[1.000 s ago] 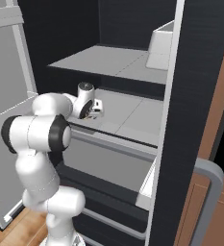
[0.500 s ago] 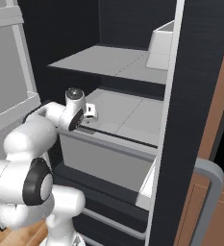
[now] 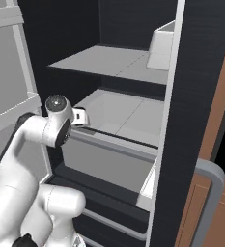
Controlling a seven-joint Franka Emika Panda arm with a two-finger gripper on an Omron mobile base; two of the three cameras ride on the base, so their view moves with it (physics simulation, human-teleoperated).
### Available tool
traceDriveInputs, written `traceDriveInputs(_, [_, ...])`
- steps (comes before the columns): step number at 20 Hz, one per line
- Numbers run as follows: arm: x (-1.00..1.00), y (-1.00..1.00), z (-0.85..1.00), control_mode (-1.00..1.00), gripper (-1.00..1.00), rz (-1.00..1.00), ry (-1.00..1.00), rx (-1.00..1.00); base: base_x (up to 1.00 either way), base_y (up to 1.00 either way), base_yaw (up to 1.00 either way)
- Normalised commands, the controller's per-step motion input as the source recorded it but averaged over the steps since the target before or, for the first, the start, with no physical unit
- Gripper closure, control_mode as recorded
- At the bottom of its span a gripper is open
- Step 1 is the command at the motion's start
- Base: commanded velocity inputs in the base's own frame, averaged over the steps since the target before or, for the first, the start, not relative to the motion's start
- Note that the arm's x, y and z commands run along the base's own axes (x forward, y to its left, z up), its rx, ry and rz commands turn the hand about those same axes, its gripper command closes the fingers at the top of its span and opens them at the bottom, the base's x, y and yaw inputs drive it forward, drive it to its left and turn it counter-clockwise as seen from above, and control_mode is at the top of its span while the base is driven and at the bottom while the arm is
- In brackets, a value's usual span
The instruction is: Gather the eggplant and potato from the fridge and place them on a tray on the dining counter. Then gather the fish and steak from the fridge and place them on the other tray.
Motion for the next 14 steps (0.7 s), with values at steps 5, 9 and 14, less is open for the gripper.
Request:
traceDriveInputs(5, [-1.0,-0.07,0.56,-1.0,1.0,0.0,-0.04,0.0,0.0,0.0,0.0])
traceDriveInputs(9, [-1.0,-0.09,0.43,-1.0,1.0,0.0,-0.07,0.0,0.0,0.0,0.0])
traceDriveInputs(14, [-0.97,-0.04,0.18,-1.0,1.0,0.0,-0.08,0.0,0.0,0.0,0.0])
